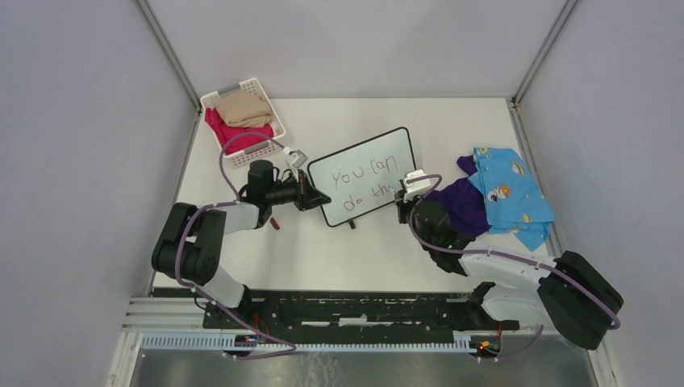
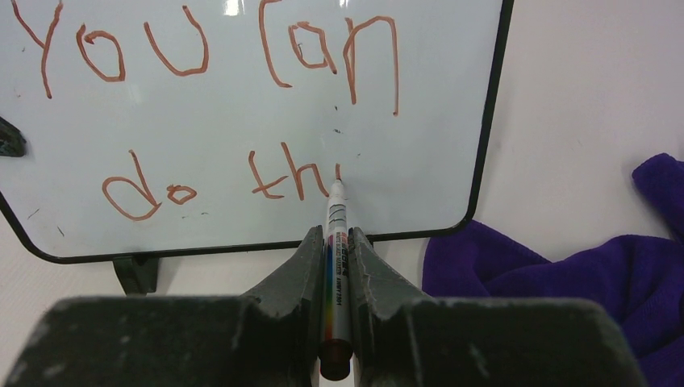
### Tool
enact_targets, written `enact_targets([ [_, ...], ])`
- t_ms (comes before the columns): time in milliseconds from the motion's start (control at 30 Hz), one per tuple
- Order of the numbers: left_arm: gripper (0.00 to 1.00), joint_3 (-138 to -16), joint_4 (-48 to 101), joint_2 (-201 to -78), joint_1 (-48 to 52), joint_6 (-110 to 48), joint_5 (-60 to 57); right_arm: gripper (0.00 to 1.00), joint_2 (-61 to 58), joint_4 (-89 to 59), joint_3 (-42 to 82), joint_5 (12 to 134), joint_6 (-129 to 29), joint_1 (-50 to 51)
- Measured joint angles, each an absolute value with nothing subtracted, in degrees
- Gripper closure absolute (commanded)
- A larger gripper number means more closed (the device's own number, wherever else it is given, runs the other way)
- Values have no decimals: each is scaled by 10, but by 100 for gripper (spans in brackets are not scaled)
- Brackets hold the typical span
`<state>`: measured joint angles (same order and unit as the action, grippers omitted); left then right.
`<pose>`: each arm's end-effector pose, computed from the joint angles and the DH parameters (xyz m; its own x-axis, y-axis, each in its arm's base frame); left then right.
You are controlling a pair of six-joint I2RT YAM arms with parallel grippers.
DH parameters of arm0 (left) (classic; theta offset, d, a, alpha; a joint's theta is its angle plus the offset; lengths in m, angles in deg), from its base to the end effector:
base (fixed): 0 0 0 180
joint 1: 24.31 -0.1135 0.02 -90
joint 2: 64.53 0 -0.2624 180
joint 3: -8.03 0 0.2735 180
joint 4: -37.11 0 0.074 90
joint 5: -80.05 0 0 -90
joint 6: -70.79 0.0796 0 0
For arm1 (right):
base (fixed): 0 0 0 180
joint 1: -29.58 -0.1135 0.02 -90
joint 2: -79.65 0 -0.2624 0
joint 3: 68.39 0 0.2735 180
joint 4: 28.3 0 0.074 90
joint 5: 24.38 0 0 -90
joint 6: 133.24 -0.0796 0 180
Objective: Write a sentence on the whiteboard
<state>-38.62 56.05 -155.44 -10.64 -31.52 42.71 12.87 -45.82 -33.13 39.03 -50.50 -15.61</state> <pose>0.3063 -0.1396 0.1327 -0.5854 0.0093 -0.8107 0.7337 0.4314 -0.5249 0.2301 0.1810 0.1765 -0.2106 -0.0517 -0.9762 -0.3042 0.9525 0.0152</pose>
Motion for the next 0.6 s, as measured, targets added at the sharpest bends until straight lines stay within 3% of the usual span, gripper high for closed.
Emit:
enact_targets([
  [600,98,-388,557,-1554,-106,-315,427,100,177,-449,-345,390,-514,-149],
])
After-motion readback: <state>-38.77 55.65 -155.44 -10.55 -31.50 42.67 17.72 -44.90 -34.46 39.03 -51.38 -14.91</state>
